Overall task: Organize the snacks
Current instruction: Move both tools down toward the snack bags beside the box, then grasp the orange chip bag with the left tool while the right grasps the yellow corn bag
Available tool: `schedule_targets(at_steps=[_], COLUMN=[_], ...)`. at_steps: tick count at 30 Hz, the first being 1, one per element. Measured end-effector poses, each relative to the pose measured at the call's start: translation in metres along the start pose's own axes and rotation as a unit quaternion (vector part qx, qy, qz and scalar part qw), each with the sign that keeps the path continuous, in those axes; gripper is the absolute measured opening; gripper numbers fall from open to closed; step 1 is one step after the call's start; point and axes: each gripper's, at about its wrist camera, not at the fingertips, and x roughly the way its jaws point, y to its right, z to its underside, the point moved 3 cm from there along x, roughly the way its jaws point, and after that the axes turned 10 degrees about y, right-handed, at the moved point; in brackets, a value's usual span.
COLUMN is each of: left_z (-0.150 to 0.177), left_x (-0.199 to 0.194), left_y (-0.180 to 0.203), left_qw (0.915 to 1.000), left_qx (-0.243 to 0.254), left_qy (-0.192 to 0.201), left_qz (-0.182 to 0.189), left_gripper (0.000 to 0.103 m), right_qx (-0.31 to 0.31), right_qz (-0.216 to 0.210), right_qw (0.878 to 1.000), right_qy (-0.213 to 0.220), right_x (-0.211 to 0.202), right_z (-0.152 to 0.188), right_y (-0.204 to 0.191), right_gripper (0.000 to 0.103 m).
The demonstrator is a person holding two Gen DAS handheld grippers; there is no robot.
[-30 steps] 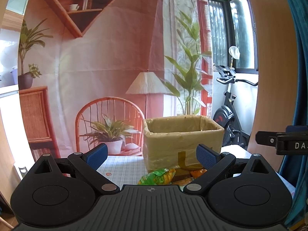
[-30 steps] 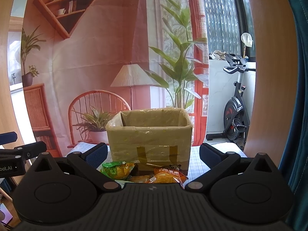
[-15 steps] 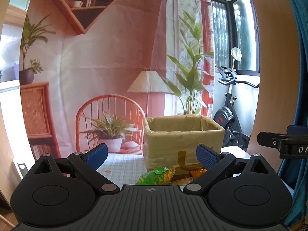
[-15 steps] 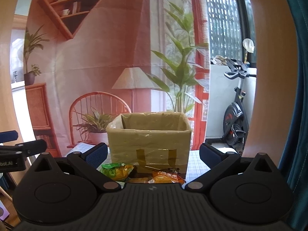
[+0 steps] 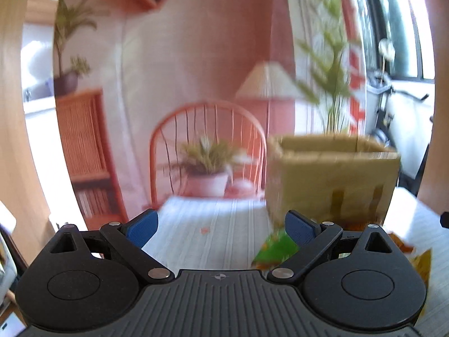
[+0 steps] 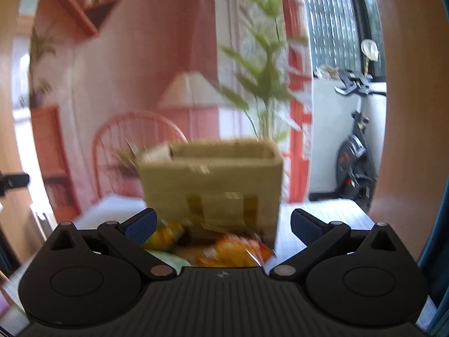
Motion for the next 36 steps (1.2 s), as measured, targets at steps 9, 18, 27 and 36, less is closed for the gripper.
schedule_targets(at_steps=[9, 18, 27, 36], left_z=[0.088, 0.143, 0.164, 0.175], left_x=[0.039, 0.064, 0.08, 0.087], left_y=[0.02, 0.037, 0.028, 0.025], left_qw=[0.9943, 0.9821, 0.9753, 0.9723], left_qx=[0.0, 0.003, -0.051, -0.053], left_qy=[-0.097, -0.174, -0.199, -0.213], left_qz=[0.043, 0.072, 0.081, 0.081], left_gripper=[0.098, 0.097, 0.096, 0.096], right_qx=[0.031, 0.055, 0.064, 0.07], right_qz=[-0.004, 0.019, 0.019, 0.04], right_qw=[0.996, 0.991, 0.99, 0.987], right_qy=[-0.08, -0.119, -0.128, -0.138], right_x=[0.034, 0.051, 0.064, 0.078], right_z=[0.067, 0.093, 0.108, 0.128], right_y=[0.009, 0.022, 0.027, 0.032], right_gripper=[0.103, 0.103, 0.103, 0.101])
